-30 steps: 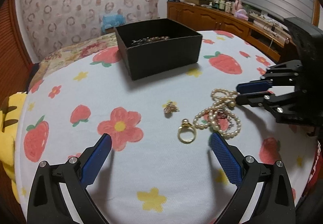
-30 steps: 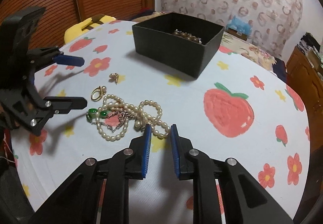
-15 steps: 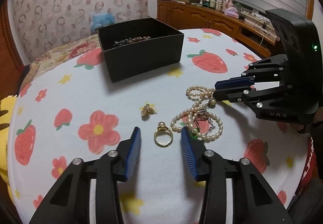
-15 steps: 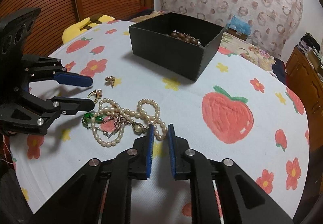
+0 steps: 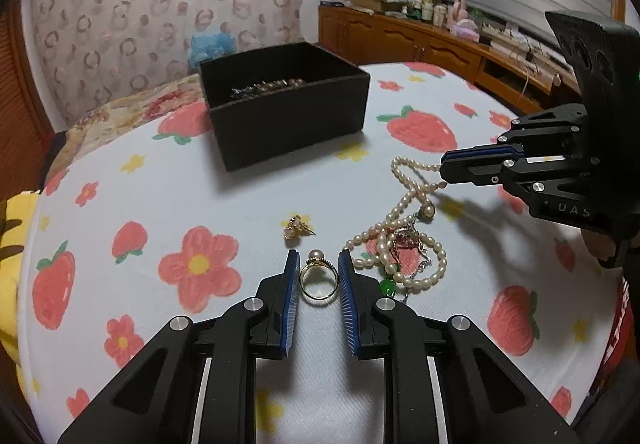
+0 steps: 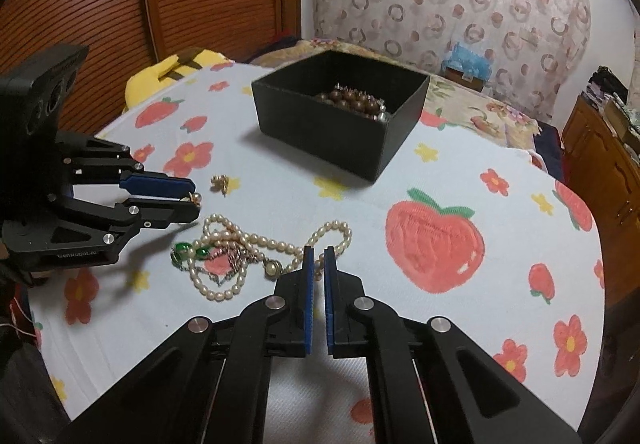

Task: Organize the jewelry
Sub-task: 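Grasp the gold ring with the left gripper while the right lifts the pearl necklace, then carry the gold ring and pearl necklace into the black box and release both, then grasp the silver chain with green pendant with the right gripper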

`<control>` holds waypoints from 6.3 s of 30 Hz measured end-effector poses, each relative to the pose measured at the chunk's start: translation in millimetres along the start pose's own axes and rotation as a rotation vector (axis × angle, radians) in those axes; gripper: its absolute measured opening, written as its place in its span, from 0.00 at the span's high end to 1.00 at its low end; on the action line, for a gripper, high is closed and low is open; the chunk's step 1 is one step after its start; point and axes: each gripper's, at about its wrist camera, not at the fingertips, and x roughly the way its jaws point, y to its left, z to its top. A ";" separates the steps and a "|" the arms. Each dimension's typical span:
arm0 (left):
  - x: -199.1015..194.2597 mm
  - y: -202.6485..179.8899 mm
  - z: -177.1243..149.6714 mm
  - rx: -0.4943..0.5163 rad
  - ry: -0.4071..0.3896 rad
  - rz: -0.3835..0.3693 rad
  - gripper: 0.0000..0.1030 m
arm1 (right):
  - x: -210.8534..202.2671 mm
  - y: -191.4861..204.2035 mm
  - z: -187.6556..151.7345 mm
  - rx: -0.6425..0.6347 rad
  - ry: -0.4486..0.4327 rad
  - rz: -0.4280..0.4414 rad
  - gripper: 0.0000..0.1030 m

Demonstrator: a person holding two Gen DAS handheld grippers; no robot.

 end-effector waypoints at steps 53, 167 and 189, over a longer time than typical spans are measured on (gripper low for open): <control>-66.7 21.4 39.0 -0.061 -0.197 0.022 0.82 | -136.5 21.7 136.3 -0.118 -0.311 -0.127 0.95; -55.5 54.5 -20.7 -0.116 -0.108 0.115 0.21 | 30.1 80.9 14.0 0.041 0.070 0.093 0.72; -40.0 47.1 -14.0 -0.116 -0.082 0.066 0.21 | 15.2 60.4 16.4 0.022 0.014 0.009 0.93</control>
